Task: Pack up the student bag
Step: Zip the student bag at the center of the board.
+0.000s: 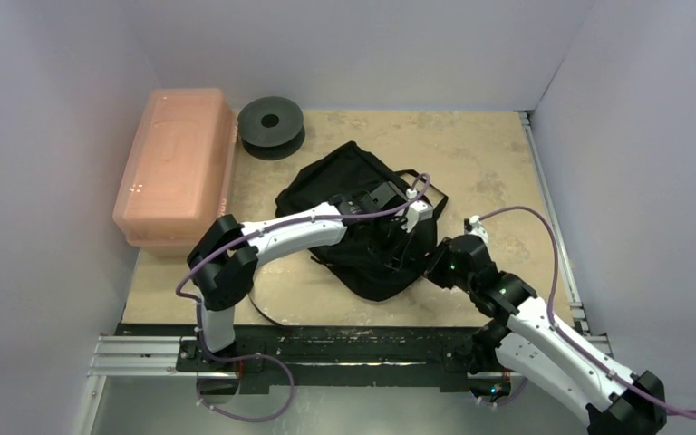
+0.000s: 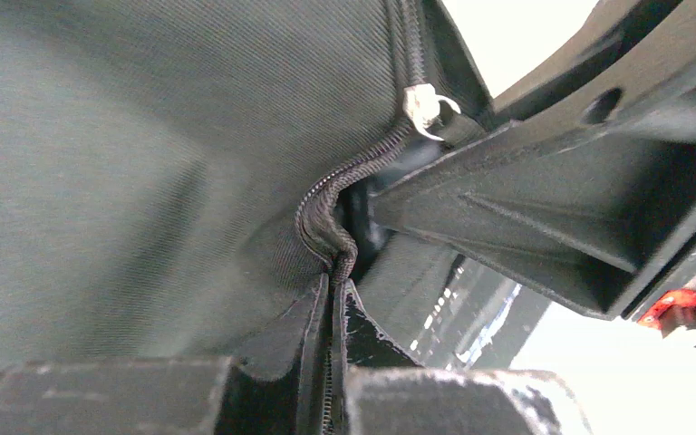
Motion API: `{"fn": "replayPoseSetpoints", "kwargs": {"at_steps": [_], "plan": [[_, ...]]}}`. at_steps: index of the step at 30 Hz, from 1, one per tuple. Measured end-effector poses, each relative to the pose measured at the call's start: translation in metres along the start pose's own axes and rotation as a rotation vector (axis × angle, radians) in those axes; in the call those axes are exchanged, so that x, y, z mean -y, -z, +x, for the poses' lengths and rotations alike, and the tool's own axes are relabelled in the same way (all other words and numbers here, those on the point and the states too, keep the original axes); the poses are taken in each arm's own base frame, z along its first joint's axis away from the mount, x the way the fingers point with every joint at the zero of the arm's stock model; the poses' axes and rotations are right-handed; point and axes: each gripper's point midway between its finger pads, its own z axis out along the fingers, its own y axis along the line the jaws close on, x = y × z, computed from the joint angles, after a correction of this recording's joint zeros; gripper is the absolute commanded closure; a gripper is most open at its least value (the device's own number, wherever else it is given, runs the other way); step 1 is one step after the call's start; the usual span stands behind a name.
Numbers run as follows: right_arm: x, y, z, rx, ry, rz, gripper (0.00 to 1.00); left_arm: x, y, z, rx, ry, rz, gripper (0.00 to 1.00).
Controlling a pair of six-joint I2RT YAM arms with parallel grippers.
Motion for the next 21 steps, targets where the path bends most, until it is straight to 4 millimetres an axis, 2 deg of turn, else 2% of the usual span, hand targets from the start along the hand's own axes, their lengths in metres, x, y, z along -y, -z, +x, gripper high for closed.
{"fn": "replayPoseSetpoints", "kwargs": {"at_steps": [4, 7, 10, 15, 17, 19, 21], "plan": [[-0.012, 0.005, -0.007, 0.064, -0.008, -0.116, 0.52, 0.017, -0.006, 0.017, -0.092, -0.004, 0.12, 1.0], [-0.017, 0.01, -0.01, 0.079, -0.007, -0.145, 0.42, 0.025, -0.004, 0.025, -0.126, 0.003, 0.182, 1.0], [-0.019, 0.021, -0.018, 0.089, -0.004, -0.112, 0.39, 0.028, -0.004, 0.03, -0.129, 0.013, 0.225, 1.0], [-0.033, 0.051, -0.048, 0.149, -0.029, -0.053, 0.39, 0.026, -0.005, 0.042, -0.127, 0.062, 0.243, 1.0], [-0.029, 0.051, -0.056, 0.154, -0.05, -0.019, 0.39, 0.026, -0.002, 0.044, -0.12, 0.076, 0.244, 0.94], [-0.017, 0.045, -0.058, 0.139, -0.066, 0.034, 0.38, 0.027, 0.003, 0.043, -0.107, 0.086, 0.244, 0.81], [0.006, 0.036, -0.069, 0.149, -0.122, 0.101, 0.39, 0.027, 0.008, 0.04, -0.09, 0.094, 0.246, 0.65]]}}
